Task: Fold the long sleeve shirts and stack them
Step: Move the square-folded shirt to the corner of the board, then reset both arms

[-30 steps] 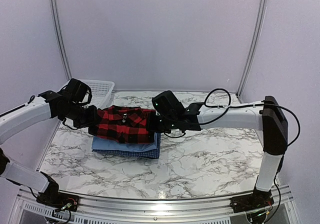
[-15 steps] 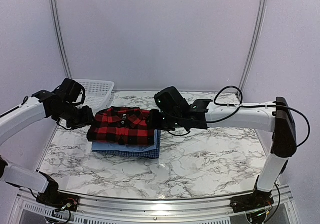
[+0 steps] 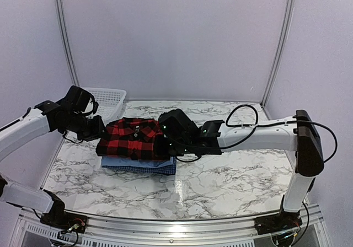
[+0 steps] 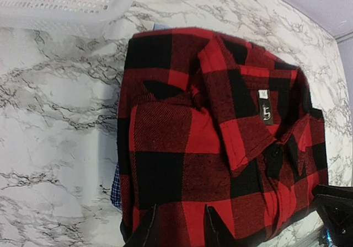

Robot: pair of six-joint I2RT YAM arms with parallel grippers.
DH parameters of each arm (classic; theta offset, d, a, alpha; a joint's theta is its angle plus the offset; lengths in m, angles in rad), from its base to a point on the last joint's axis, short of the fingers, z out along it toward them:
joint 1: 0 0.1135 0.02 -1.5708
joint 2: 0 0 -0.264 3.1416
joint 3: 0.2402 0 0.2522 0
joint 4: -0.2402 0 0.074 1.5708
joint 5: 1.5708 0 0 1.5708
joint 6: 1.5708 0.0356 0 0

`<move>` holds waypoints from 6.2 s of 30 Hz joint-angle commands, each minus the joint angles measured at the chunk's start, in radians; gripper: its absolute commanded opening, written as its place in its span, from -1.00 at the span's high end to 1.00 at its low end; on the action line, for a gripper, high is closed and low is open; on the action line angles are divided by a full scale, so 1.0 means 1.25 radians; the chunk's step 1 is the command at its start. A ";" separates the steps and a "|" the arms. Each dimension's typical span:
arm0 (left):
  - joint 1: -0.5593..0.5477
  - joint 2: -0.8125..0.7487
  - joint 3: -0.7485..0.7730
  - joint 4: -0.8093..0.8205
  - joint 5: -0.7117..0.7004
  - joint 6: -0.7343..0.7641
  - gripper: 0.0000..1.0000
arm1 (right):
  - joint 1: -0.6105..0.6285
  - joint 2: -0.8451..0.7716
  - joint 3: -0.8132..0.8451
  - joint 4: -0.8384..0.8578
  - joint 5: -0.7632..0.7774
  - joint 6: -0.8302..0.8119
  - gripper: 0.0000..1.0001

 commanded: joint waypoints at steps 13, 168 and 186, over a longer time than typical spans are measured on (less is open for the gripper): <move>0.000 0.001 -0.057 0.067 0.011 -0.015 0.30 | -0.031 -0.112 -0.151 0.077 -0.003 0.019 0.18; -0.087 -0.068 0.001 0.301 -0.246 0.090 -0.98 | -0.491 -0.622 -0.364 0.079 -0.061 -0.455 -0.97; -0.088 -0.057 -0.002 0.347 -0.268 0.094 -0.98 | -0.557 -0.667 -0.281 0.019 0.018 -0.519 -0.97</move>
